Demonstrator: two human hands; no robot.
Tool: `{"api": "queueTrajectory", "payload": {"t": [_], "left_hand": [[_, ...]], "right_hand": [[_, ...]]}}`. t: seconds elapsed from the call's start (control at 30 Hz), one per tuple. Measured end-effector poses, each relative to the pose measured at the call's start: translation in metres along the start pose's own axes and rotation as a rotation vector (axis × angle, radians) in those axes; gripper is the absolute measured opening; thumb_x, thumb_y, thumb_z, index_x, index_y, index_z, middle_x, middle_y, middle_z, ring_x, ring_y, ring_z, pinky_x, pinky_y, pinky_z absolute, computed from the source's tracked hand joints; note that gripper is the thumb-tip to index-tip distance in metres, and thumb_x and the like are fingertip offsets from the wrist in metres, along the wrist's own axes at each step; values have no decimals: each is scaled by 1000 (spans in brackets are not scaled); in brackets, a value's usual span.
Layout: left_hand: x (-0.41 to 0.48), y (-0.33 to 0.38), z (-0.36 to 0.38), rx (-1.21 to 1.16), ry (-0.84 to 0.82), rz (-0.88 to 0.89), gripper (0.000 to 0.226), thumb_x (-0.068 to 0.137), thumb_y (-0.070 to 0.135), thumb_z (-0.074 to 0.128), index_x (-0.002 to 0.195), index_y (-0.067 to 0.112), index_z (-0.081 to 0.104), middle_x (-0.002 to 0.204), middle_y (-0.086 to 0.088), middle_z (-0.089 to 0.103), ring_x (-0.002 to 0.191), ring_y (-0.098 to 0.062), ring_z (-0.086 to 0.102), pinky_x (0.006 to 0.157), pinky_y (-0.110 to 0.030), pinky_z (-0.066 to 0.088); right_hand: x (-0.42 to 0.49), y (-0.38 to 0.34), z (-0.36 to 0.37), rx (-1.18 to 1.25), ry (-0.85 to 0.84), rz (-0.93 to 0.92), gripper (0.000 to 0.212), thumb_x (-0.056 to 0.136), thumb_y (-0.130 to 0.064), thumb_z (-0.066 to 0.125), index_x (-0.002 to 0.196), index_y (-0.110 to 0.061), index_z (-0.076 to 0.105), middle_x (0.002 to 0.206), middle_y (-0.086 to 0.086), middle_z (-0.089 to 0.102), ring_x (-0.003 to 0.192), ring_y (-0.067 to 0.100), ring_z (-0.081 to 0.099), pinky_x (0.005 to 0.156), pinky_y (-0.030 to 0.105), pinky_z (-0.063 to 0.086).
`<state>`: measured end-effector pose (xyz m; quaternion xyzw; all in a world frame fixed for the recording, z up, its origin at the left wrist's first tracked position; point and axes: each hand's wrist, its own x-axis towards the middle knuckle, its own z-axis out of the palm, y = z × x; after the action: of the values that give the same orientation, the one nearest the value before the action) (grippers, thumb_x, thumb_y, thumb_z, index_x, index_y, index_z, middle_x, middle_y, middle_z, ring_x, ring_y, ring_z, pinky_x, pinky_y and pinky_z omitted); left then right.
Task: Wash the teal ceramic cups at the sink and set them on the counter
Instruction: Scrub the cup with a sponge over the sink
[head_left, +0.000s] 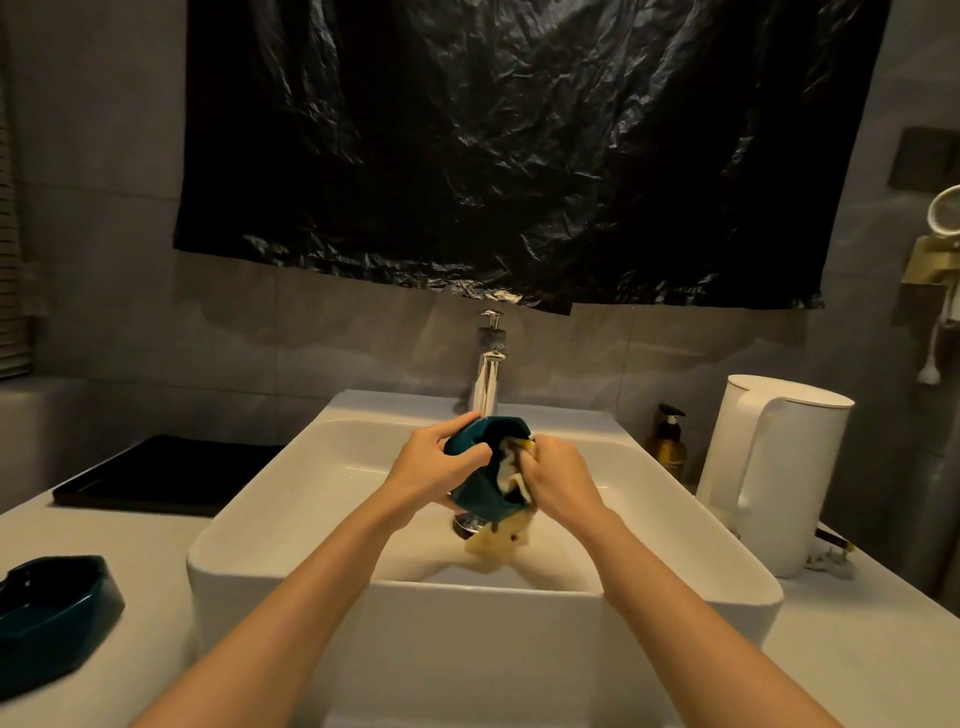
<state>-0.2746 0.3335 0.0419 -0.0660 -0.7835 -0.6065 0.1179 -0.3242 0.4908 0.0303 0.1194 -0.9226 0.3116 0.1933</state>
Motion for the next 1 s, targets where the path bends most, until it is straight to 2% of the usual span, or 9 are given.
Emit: {"api": "queueTrajectory", "payload": {"t": [0.07,0.17,0.4,0.5,0.63,0.73,0.8,0.93,1.0], "left_hand": [[1,-2,-3,35,16,7,49,88,22,62,135,30,49,117,2,53,108,-24,54,71,-38,58],[1,-4,-4,71,24,4,50,88,23,62,135,30,48,116,3,53,108,-24,54,73,-37,57],[2,-1,1,28,-3,7,45,91,27,58,135,31,47,122,0,54,107,-22,53,75,-37,57],[2,0,6,3,2,71,53,91,27,59,139,36,39,124,5,47,113,-20,50,79,-35,56],[2,-4,6,11,51,127,57,88,20,62,138,35,41,124,6,48,111,-17,49,87,-39,56],[3,-6,0,15,114,112,52,85,18,63,133,33,49,116,6,52,107,-18,51,85,-42,56],[2,-6,-1,-4,113,104,50,84,18,64,130,34,53,115,5,55,106,-18,53,84,-40,57],[2,-3,3,-6,52,76,46,86,20,63,129,33,53,119,2,56,108,-23,55,76,-38,58],[3,-1,4,-23,30,60,44,87,20,61,129,34,53,119,1,56,107,-23,55,69,-35,58]], "right_hand": [[0,-2,2,141,-150,22,18,97,-13,43,111,-11,54,106,9,62,94,23,59,82,35,53],[-1,-6,3,313,-351,89,36,91,1,51,122,-15,45,110,4,55,102,18,53,84,27,48],[-1,-2,4,68,-61,37,19,99,-19,43,99,-11,60,92,5,63,82,19,59,66,25,49],[3,-4,4,88,-10,90,20,98,-15,39,93,-10,57,94,10,63,87,25,60,78,37,55],[8,-3,9,301,-176,210,21,98,-15,40,118,-11,46,111,10,59,95,24,62,76,36,59],[5,-5,10,458,-360,213,41,93,-10,52,129,-18,34,120,6,54,102,23,60,65,30,60],[4,-6,9,434,-308,176,42,89,-3,57,124,-19,40,116,5,56,103,24,60,66,30,58],[5,0,5,183,0,64,9,89,-11,55,95,-10,62,91,8,66,82,23,62,71,35,54],[4,3,3,66,76,30,16,92,-18,51,90,-8,64,86,8,66,79,25,61,69,37,53]]}}
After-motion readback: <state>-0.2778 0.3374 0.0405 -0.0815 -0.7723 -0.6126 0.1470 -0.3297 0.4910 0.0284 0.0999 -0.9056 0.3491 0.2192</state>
